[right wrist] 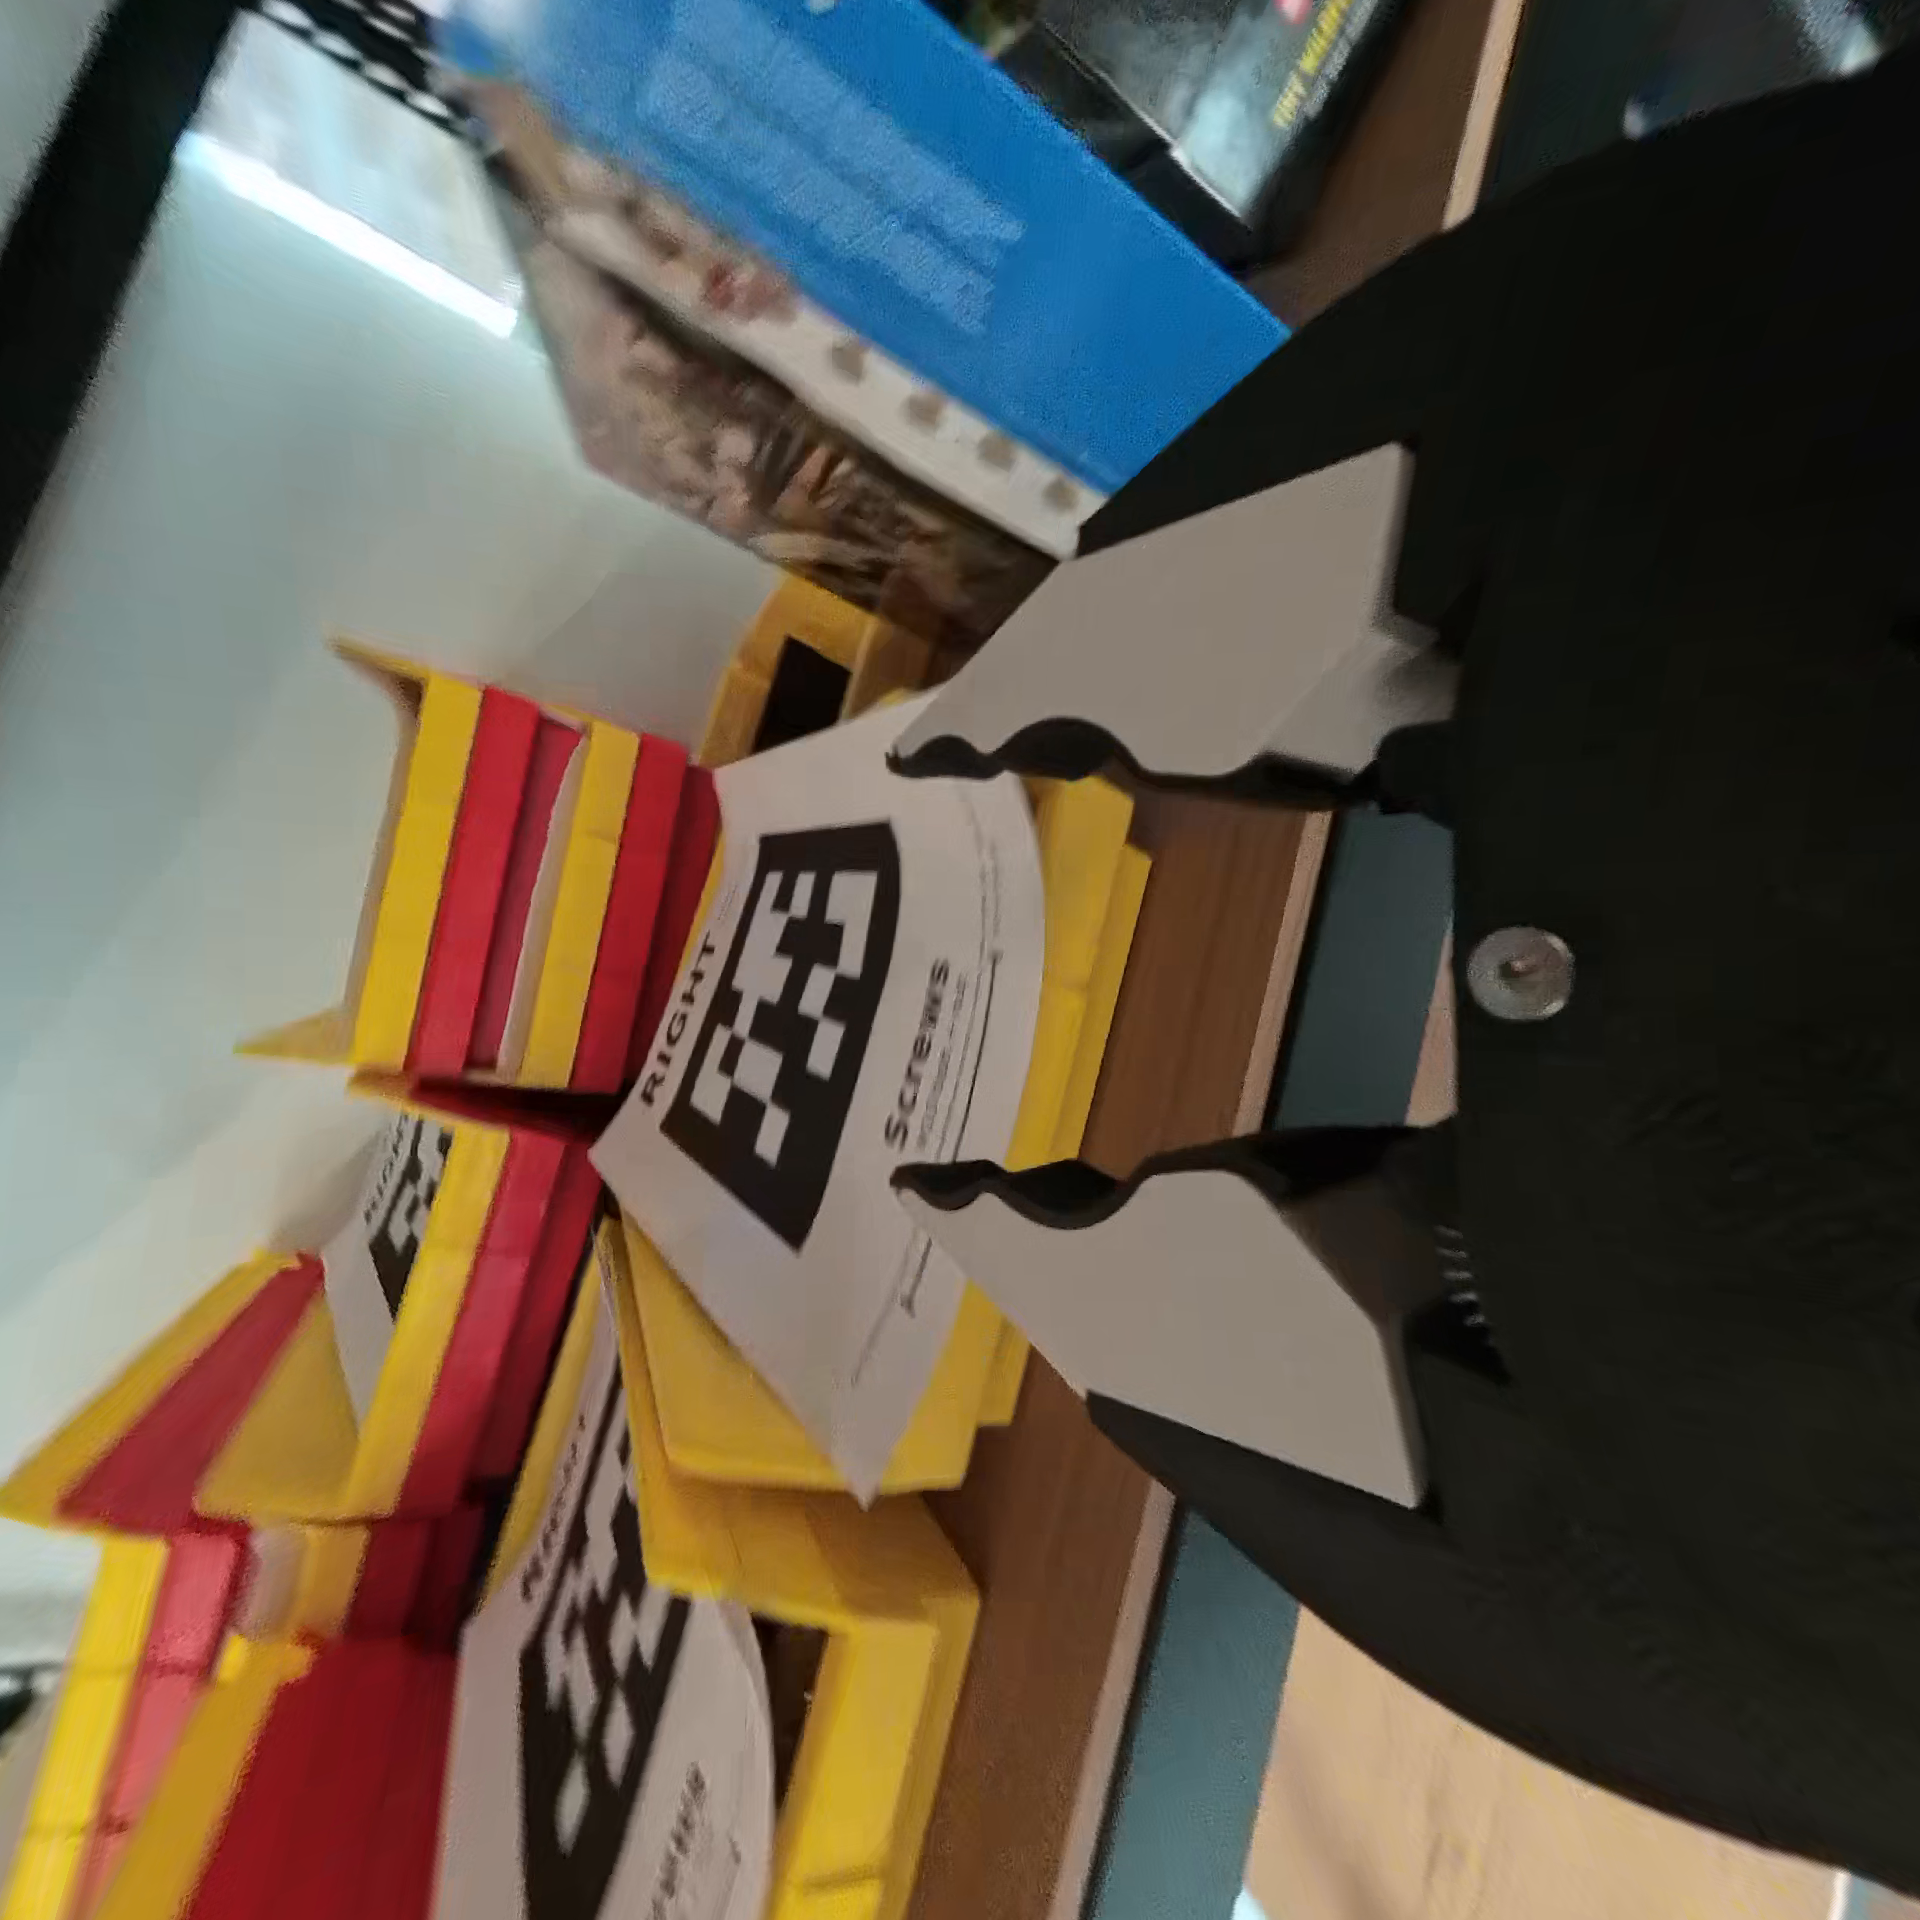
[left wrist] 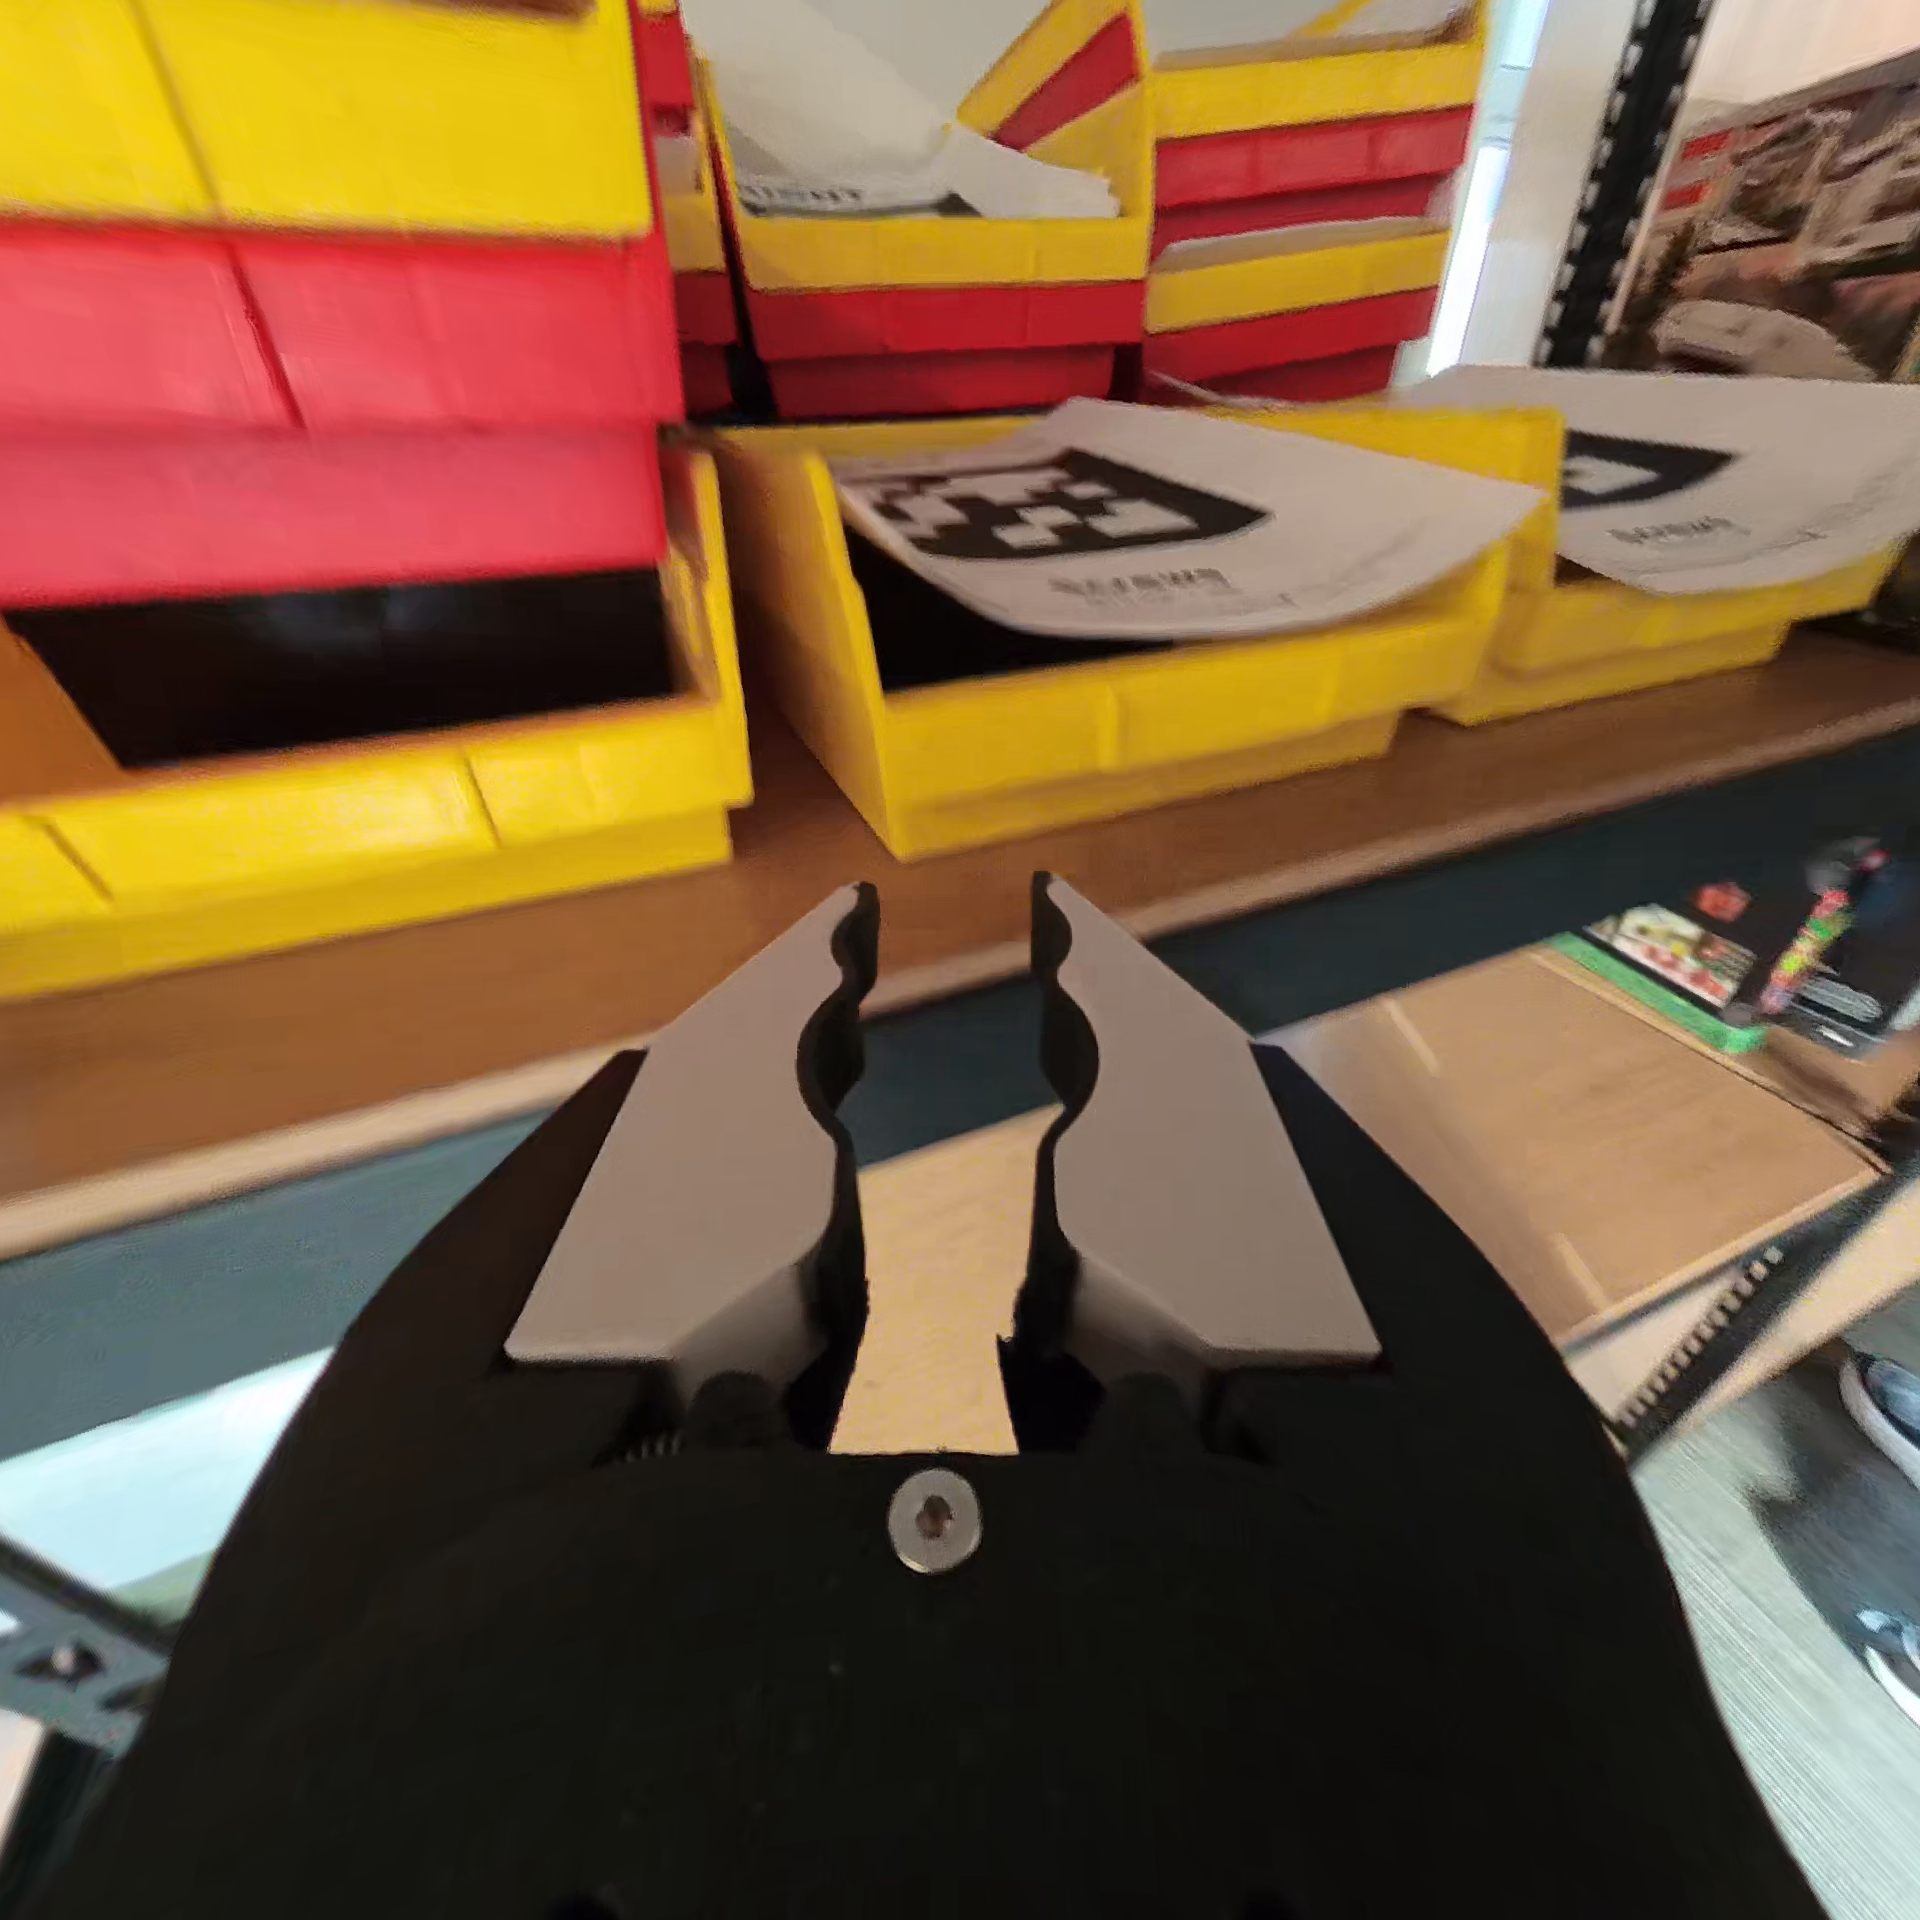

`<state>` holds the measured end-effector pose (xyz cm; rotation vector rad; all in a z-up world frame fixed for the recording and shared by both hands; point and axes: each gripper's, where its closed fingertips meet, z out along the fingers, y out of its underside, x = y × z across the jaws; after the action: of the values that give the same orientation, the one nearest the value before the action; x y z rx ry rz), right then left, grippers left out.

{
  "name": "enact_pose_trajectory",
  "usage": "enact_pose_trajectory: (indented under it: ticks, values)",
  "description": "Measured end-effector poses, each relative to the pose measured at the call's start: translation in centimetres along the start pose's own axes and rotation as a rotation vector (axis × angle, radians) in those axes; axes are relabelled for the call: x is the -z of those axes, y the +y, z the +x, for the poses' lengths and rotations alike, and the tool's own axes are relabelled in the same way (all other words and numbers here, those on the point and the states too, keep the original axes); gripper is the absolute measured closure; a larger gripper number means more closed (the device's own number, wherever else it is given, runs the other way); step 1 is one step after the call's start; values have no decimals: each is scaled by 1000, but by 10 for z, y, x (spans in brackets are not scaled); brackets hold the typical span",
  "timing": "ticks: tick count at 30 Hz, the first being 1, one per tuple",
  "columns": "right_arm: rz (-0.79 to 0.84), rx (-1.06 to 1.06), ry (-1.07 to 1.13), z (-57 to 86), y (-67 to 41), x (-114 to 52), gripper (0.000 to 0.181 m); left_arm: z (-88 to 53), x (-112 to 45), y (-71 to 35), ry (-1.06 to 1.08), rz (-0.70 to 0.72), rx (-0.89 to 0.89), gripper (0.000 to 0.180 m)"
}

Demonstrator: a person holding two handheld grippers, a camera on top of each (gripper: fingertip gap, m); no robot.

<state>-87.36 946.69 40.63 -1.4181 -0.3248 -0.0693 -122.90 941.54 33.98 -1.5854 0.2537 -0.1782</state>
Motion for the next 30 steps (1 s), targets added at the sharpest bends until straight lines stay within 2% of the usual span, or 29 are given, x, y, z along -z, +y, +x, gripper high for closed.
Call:
enact_pose_trajectory:
  ticks: [3,6,10,15,18,20,23,25,27,28,30]
  values:
    - [-37,-167,-108,23,14,-15,106,14,25,27,38,-37,25,154]
    - [-116,-185,-60,42,34,-33,100,30,43,40,51,-73,76,154]
    - [-108,-271,-227,29,39,-48,101,58,55,33,61,-86,103,155]
    - [-103,-122,-282,34,45,-51,109,99,49,14,-16,-67,72,155]
    - [-33,-57,-322,42,40,-24,107,150,36,1,-42,-17,92,154]
    - [42,-25,-365,52,32,8,107,198,19,-4,2,7,100,153]
    - [81,5,-294,103,32,37,107,279,-21,-6,122,5,53,151]
    - [43,-69,-246,141,34,36,91,331,-52,-7,212,-12,6,149]
    - [36,-165,-220,167,27,26,65,375,-83,-19,285,20,-51,148]
    - [44,-207,-212,174,21,20,53,388,-99,-26,284,41,-68,141]
    - [47,-243,-178,176,12,4,35,397,-127,-45,249,89,13,138]
